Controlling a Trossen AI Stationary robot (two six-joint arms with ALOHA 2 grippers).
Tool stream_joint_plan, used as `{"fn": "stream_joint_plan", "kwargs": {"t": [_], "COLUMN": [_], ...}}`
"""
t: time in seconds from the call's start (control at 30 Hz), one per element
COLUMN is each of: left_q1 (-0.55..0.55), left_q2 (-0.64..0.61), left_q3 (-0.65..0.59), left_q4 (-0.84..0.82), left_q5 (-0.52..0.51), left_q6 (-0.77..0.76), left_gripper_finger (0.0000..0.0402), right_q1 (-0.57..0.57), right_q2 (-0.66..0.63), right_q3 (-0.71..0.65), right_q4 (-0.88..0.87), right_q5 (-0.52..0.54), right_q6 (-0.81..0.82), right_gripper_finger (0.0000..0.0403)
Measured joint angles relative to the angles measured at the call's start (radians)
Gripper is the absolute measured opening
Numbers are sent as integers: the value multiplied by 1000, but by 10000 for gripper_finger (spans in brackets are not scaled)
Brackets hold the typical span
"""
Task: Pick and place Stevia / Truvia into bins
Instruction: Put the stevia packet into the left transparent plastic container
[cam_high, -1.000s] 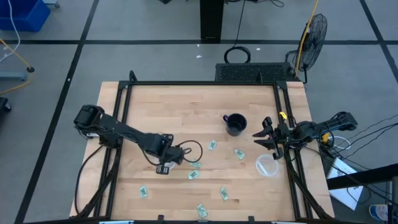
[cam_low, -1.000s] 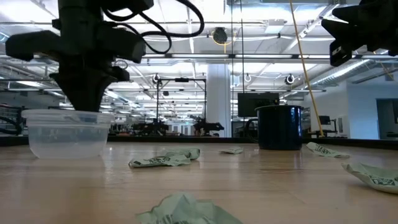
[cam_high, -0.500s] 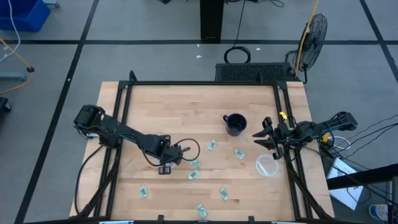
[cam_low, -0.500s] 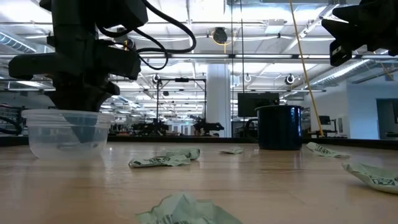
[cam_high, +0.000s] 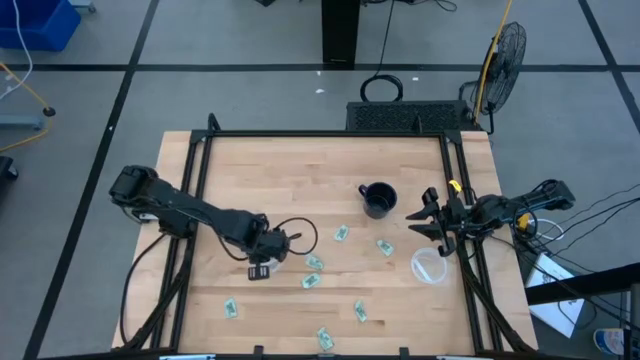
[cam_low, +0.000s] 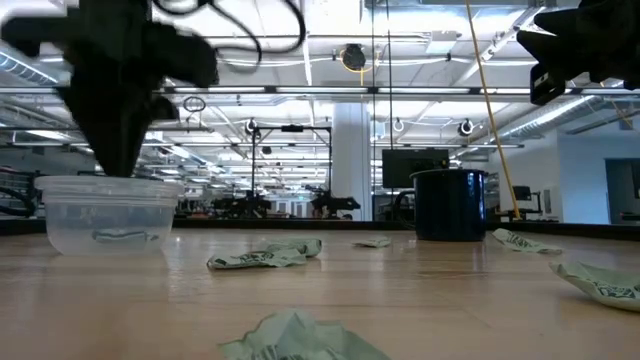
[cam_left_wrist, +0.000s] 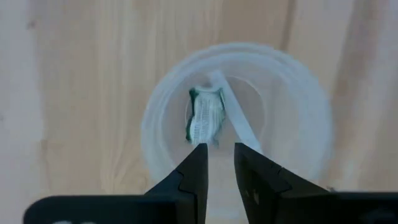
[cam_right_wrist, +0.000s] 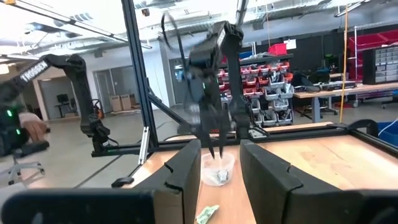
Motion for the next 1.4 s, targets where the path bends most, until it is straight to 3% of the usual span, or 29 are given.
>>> {"fn": "stream_joint_plan", "kwargs": {"t": [0.17,0.37,0.6,0.73,0.9,1.03,1.4], "left_q1": [-46,-222,-476,-562,-599,-616,-631], "left_q2": [-76,-136,-136,-135,-134,-135,-135], "left_q3": [85,73,-36,-154,-286,-330,-363], "left_q4": [-115,-134,82,251,423,445,439], "left_q5": [-14,-29,-49,-48,-38,12,31], "left_q6": [-108,-347,-632,-738,-894,-968,-952], "left_gripper_finger": [85,85,85,85,85,85,92], "right_q1": [0,0,0,0,0,0,0], "right_q2": [5,6,6,6,6,7,6], "right_q3": [0,0,0,0,0,0,0], "right_q4": [12,23,23,25,47,86,128], "right_q5": [-1,-1,-1,0,1,3,3], "right_q6": [-3,-3,-17,-125,-320,-451,-579], "right_gripper_finger": [105,105,105,105,105,105,105]}}
